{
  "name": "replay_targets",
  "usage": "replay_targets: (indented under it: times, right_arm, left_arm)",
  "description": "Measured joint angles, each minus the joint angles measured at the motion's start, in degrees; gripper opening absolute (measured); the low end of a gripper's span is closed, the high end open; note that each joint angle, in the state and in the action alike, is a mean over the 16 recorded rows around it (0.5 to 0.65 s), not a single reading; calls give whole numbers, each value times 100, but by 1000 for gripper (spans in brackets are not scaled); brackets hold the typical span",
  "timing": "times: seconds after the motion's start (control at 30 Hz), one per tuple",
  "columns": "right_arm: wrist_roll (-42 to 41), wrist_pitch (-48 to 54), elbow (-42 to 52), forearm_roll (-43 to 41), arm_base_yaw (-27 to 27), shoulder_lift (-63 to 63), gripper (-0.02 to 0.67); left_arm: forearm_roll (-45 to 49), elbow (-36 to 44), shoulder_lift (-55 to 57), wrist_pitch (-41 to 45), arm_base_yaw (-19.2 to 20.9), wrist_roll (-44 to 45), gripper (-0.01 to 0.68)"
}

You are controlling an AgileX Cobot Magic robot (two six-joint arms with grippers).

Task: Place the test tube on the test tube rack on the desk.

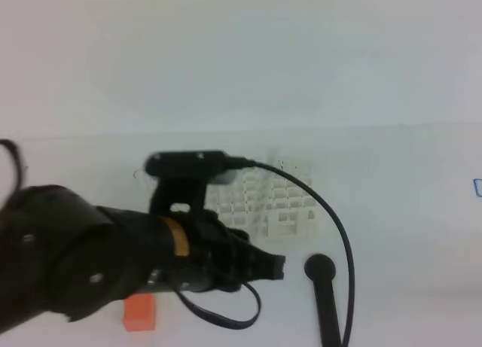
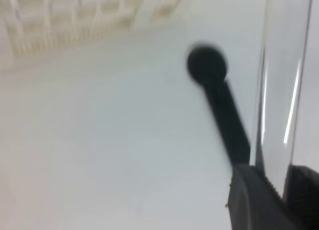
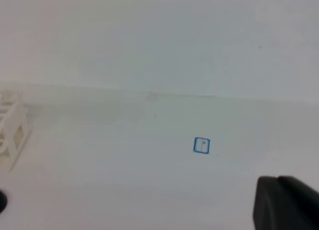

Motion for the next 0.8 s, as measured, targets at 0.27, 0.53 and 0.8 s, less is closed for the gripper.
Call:
replay_targets:
  times: [0.27, 0.53, 0.8]
  right_arm:
    - [-67, 13, -71, 67, 0, 3, -1]
    - [-899, 249, -626, 730, 0, 206, -1]
    - [-3073, 1022, -1689, 2670, 0, 1010, -1]
  left_arm:
    - [549, 10, -1136, -131, 0, 0, -1]
    - [982, 263, -1933, -825, 0, 0, 0]
    - [1298, 1230, -2499, -2598, 0, 23, 0]
